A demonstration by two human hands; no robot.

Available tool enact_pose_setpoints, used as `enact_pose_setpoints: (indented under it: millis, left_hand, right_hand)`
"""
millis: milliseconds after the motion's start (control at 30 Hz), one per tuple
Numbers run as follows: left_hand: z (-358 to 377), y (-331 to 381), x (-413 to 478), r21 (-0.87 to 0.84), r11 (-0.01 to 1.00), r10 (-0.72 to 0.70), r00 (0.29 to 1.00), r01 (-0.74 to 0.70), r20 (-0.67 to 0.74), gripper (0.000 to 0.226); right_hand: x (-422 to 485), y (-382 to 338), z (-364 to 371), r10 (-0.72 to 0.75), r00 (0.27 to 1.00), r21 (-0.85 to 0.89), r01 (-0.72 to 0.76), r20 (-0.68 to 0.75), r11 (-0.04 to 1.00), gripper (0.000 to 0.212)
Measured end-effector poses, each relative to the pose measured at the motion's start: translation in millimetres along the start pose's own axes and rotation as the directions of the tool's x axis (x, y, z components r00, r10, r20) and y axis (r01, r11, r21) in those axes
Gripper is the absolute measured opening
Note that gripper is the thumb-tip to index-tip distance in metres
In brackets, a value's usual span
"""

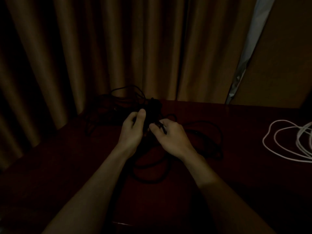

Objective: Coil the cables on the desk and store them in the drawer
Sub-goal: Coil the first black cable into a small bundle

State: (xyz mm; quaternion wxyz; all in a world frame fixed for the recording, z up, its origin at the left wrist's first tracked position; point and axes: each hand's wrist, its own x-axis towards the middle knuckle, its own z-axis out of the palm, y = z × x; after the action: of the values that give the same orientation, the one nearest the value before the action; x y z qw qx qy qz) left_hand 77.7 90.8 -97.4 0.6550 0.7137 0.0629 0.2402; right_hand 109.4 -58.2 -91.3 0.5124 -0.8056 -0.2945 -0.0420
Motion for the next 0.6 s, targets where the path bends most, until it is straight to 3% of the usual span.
enact_pose_setpoints:
  millis: [133,267,367,433,567,600]
  left_hand:
    - [1.1,3.6,-6.6,0.173,0.977,0.110,0.990,-0.123,0.083,0.042]
    - [-1.7,4.4,-10.2,0.179,0.974,0.102,0.972,-0.141,0.211,0.033]
    - [-3.4,4.5,-11.9,0.081,0.994,0.044,0.955,-0.071,0.294,0.025]
    - [-8.2,3.9,-9.2,-0.003,1.000,0.030,0.959,-0.031,0.283,0.031]
    - [-14.5,4.7,-6.4,-0.049,0.998,0.050,0.934,-0.035,0.355,0.066]
    - [-15.8,6.0,-7.0,-0.030,0.998,0.061,0.925,-0.054,0.375,0.061]
  right_hand:
    - [-4.2,-5.9,2.7,0.059,0.998,0.187,-0.061,0.016,0.981,0.058]
    - [-2.9,-9.1,-5.0,0.061,0.997,0.341,-0.044,-0.040,0.939,0.028]
    - [3.9,-1.5,-11.6,0.046,0.997,0.339,-0.023,-0.062,0.941,0.031]
    - [4.6,1.7,-11.1,0.020,0.998,0.306,0.001,-0.064,0.952,0.038]
    - [4.2,4.5,-12.9,-0.022,1.000,0.258,0.017,0.017,0.966,0.032]
    - [4.4,5.1,-12.9,-0.025,0.999,0.247,0.015,0.039,0.969,0.030]
